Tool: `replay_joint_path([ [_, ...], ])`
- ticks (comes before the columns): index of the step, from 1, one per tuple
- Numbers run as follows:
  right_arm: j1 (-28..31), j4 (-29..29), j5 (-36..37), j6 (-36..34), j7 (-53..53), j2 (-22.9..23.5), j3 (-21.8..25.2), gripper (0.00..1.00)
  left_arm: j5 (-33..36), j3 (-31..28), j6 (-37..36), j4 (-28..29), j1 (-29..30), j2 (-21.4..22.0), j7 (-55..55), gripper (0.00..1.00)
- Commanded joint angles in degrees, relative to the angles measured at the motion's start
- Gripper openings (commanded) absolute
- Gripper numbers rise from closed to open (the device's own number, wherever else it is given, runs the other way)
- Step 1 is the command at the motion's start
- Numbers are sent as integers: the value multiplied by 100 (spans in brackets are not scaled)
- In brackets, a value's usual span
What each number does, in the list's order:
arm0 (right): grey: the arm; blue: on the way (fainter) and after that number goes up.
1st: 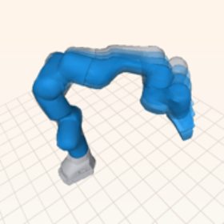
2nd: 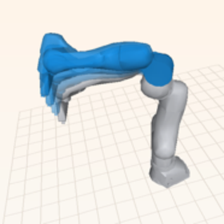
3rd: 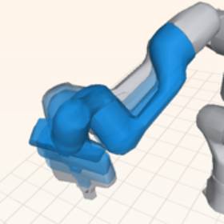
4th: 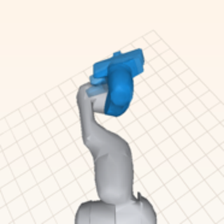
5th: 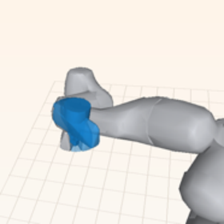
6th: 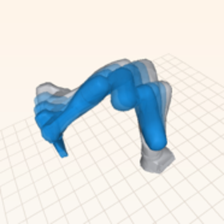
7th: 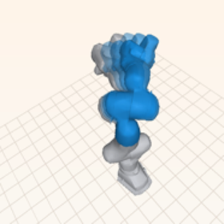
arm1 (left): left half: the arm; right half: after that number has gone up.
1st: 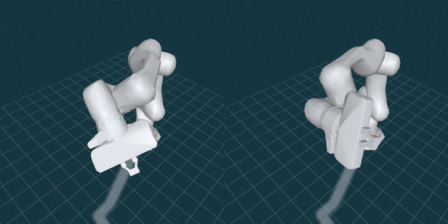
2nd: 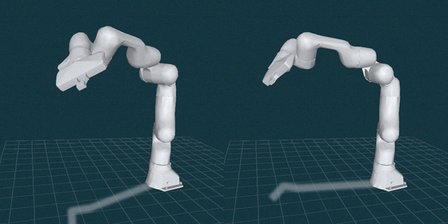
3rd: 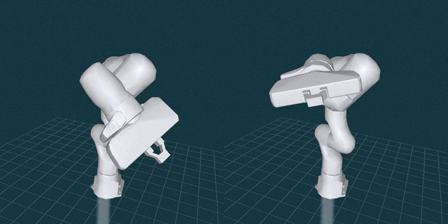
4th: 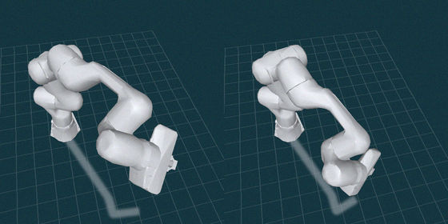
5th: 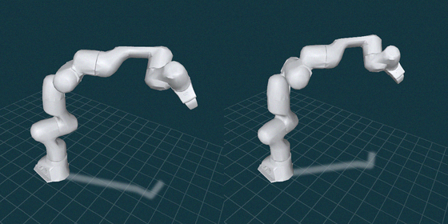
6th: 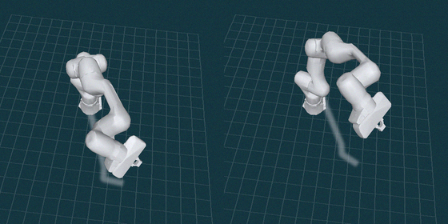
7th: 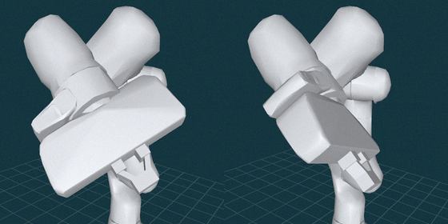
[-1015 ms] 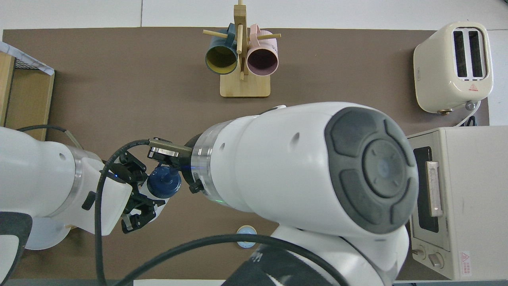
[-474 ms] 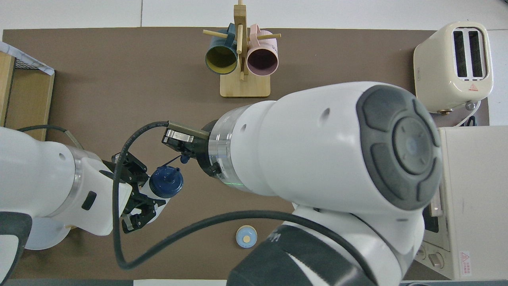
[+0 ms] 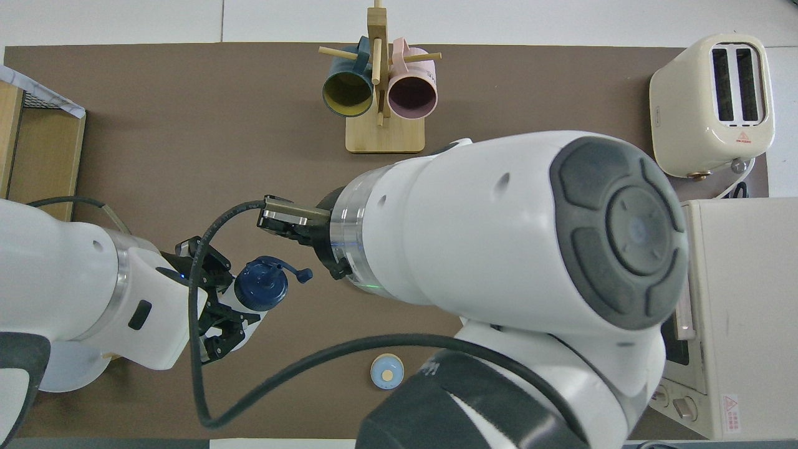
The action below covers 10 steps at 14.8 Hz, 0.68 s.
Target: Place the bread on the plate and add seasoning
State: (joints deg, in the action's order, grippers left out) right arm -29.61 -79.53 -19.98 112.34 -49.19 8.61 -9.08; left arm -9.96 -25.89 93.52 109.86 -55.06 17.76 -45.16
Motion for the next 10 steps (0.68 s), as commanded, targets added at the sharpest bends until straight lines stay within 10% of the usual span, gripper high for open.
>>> replay_joint_path([
  [1, 86, -386, 362, 7, 416, -227, -15, 100, -50, 14, -61, 71, 22, 123, -11, 21],
  [10, 2009, -1205, 1021, -809, 3641, -588, -24, 100, 47, 93, -88, 18, 13, 18, 392, 23],
])
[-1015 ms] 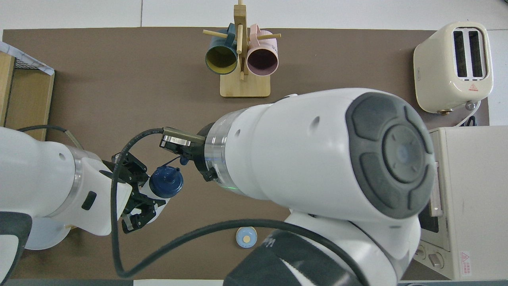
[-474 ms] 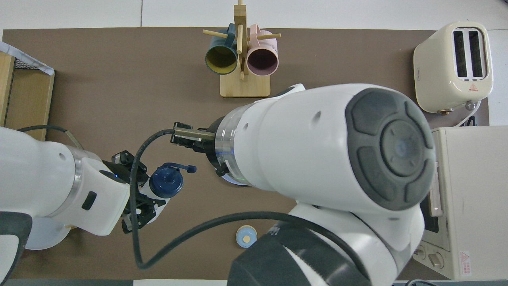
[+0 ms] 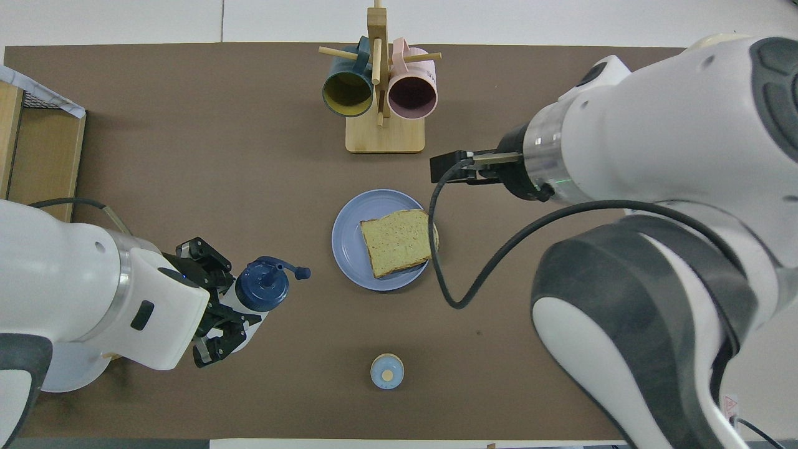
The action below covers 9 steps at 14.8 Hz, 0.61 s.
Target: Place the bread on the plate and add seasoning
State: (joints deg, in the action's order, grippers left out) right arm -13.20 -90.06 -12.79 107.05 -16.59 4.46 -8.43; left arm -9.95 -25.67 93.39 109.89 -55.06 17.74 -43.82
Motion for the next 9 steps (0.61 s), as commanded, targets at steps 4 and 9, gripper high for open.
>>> replay_joint_path([
  [4, 1142, 119, 996, -929, 904, -86, -80, 100, 344, 211, -75, -124, -13, -217, 409, 22],
  [9, 1460, 446, 1631, -1748, 1009, -7, -71, 100, 704, 413, -155, -414, -13, -674, 568, 21],
])
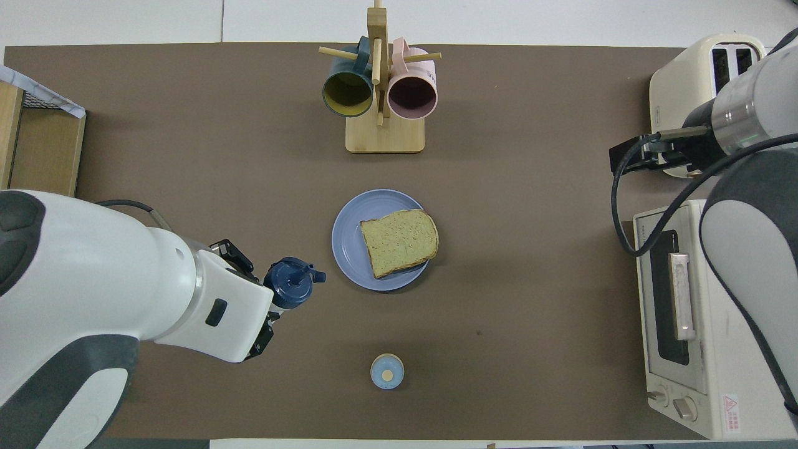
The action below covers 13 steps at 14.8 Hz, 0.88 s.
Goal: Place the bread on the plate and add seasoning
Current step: 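Carry the open shaker with the left gripper over the bread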
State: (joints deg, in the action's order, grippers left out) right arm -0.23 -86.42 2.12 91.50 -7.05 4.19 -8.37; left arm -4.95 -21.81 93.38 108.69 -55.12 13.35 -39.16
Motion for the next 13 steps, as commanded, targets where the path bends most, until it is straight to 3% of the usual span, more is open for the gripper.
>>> replay_joint_path([
  [1, 233, 82, 139, -211, 55, 12, -77, 100, 248, 80, -223, -409, -16, -350, 163, 21],
  [4, 698, -478, 104, -220, 334, -277, -77, 100, 459, 133, -539, -892, -33, -824, 234, 20],
  [5, 587, -620, 104, -159, 536, -391, -68, 100, 564, 142, -593, -928, -42, -869, 260, 20],
  [8, 34, -700, 86, -175, 697, -471, 686, 100, 1030, 177, -681, -937, -78, -939, 260, 19],
  [11, -12, -1183, 86, -167, 688, -761, 740, 100, 1329, 221, -663, -963, -86, -1150, 269, 19],
  [13, 5, -1132, 78, -185, 688, -692, 793, 100, 1435, 291, -663, -1147, -86, -1448, 356, 18],
])
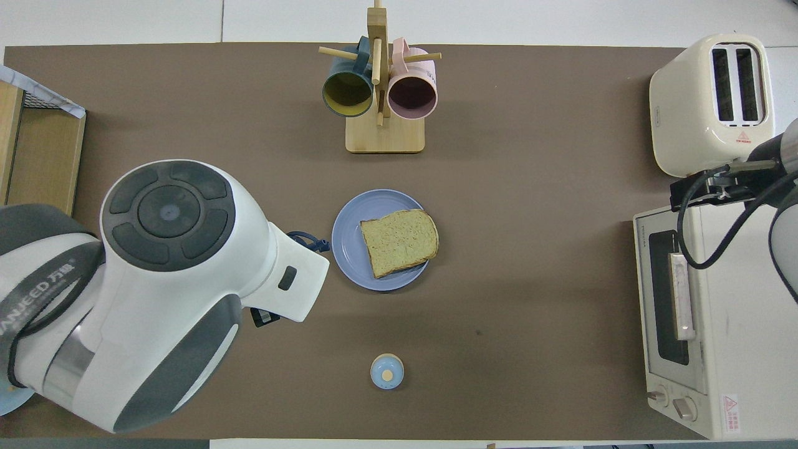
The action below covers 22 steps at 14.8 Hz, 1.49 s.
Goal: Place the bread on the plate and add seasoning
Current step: 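Carry the open shaker with the left gripper over the bread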
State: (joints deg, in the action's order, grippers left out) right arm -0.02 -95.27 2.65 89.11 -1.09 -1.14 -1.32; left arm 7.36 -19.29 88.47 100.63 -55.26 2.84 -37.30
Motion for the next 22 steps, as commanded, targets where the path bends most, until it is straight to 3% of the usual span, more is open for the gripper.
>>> replay_joint_path([
  [1, -7, -90, -1, 19, 91, -28, 157, 100, 318, 56, -172, -438, -73, -511, 231, 17],
  [7, -7, -27, -46, -25, 100, 26, 272, 100, 670, 66, -286, -905, -389, -1434, 627, 14],
  [16, 20, -27, -63, -16, 232, 35, 316, 100, 1724, 83, -532, -1054, -829, -1988, 979, 14],
  [20, 20, -26, -63, -33, 284, -35, 334, 100, 1970, 57, -752, -1388, -987, -2708, 1163, 14],
  [22, 20, -27, -63, -43, 450, -114, 343, 100, 2190, 66, -875, -1406, -1109, -2832, 1163, 14],
])
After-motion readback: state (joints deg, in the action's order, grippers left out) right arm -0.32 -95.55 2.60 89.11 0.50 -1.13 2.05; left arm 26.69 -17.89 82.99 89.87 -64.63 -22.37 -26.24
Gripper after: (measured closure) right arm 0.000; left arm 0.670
